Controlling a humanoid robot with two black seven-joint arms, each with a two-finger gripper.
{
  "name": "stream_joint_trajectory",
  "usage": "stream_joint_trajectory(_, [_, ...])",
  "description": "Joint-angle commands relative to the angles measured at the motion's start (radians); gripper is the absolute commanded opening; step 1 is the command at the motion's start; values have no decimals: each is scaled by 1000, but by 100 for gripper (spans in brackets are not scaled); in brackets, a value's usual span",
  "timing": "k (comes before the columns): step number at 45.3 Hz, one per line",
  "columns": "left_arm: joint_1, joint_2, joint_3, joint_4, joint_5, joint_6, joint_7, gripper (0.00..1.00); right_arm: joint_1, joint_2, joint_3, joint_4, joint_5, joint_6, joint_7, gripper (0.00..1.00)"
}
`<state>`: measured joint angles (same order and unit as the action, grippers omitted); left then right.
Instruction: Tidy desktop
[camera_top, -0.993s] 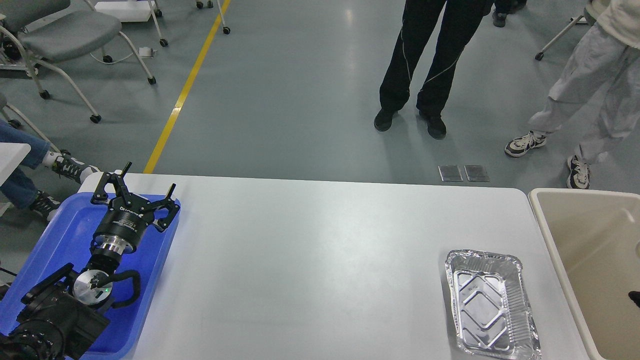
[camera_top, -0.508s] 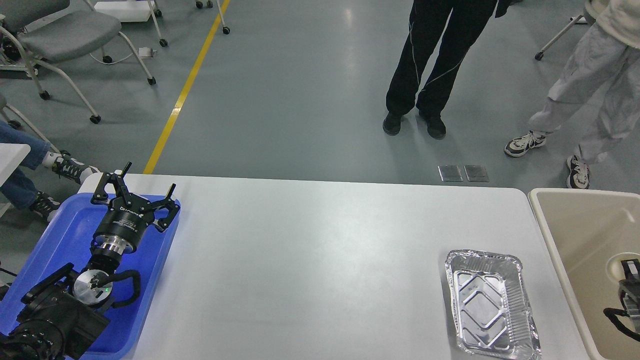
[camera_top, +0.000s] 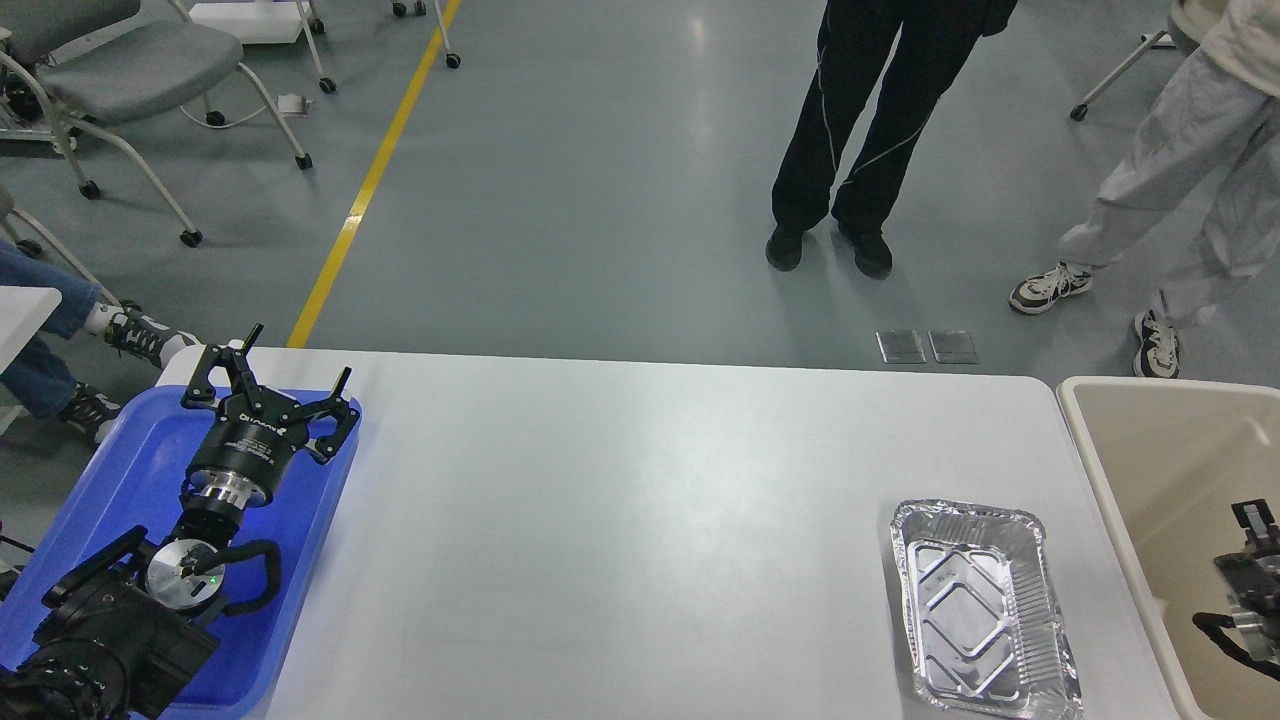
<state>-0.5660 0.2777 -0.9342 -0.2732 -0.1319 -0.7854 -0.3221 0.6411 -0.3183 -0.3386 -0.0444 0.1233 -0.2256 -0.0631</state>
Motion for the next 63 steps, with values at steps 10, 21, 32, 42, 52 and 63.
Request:
stream_joint_trajectory(10, [0, 0, 0, 0, 0, 0, 0, 100, 3, 28, 27, -28, -17, 2, -1, 100])
stream_joint_trajectory(21, [0, 0, 0, 0, 0, 0, 0, 100, 48, 24, 49, -29, -17, 5, -1, 100])
stream_joint_trajectory(32, [0, 0, 0, 0, 0, 0, 0, 100, 156, 21, 200, -31, -7, 5, 0, 100])
stream_joint_trajectory(42, [0, 0, 0, 0, 0, 0, 0, 100, 258, 18, 331, -31, -5, 9, -1, 100])
stream_joint_trajectory(52, [0, 0, 0, 0, 0, 0, 0, 100, 390, -48, 483, -31, -4, 103, -3, 100])
stream_joint_trajectory(63, [0, 0, 0, 0, 0, 0, 0, 100, 466, -237, 538, 131, -7, 218, 2, 100])
